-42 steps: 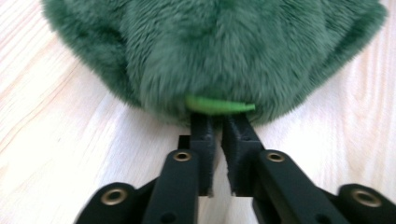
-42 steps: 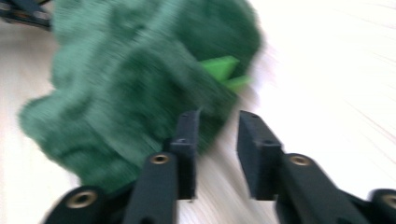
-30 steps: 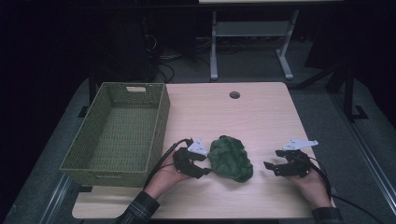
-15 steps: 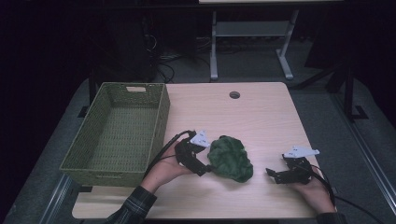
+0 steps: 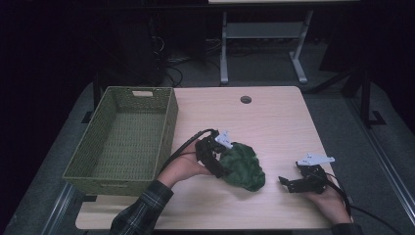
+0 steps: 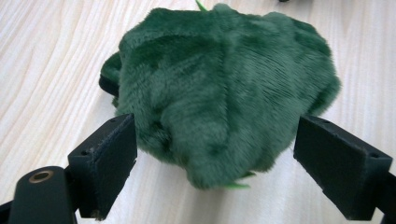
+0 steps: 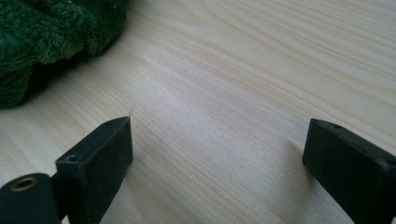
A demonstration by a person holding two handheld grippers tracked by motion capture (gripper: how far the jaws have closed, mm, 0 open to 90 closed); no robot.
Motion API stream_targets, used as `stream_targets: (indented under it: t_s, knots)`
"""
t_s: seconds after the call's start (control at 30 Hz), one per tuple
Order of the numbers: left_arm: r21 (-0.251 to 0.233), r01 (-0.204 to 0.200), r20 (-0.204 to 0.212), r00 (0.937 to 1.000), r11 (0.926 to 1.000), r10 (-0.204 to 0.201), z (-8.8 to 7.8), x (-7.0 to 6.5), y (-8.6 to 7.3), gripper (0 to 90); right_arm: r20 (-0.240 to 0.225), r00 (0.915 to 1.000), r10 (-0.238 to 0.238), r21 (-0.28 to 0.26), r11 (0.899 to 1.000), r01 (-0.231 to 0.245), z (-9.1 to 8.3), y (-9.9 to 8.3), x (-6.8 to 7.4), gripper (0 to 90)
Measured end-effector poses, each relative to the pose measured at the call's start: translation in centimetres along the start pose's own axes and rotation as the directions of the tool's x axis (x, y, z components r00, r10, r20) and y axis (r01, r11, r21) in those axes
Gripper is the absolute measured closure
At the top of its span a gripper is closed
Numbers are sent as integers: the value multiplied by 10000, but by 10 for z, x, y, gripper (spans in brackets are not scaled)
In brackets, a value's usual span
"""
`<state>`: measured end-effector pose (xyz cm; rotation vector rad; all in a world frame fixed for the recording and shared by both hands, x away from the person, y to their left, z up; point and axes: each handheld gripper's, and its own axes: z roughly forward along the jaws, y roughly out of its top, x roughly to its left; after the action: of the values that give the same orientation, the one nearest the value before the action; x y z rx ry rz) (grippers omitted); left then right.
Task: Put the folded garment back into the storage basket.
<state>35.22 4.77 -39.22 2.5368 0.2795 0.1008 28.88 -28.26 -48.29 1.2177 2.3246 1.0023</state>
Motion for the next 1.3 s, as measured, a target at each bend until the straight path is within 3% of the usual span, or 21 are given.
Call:
stream_targets:
  t_s: [0.07,0.3,0.63,1.1,1.3]
  knots:
    - [37,-29,117,9999,10000,29,5,-1,2,130,-3,10000,-2,-3,10000,2,0,0,0,81]
    - [420,-685,224,9975,9968,676,20,-6,5,130,12,10000,3,0,10000,-3,0,0,0,81]
    - [335,-412,172,9990,9986,407,39,1,-1,129,7,10000,-3,-5,10000,3,0,0,0,81]
    - [119,-163,446,9989,9998,158,67,1,-20,134,14,10000,9,1,10000,-9,0,0,0,81]
    - [-77,-120,491,9987,9999,124,68,2,-23,171,36,10000,21,2,10000,-21,0,0,0,81]
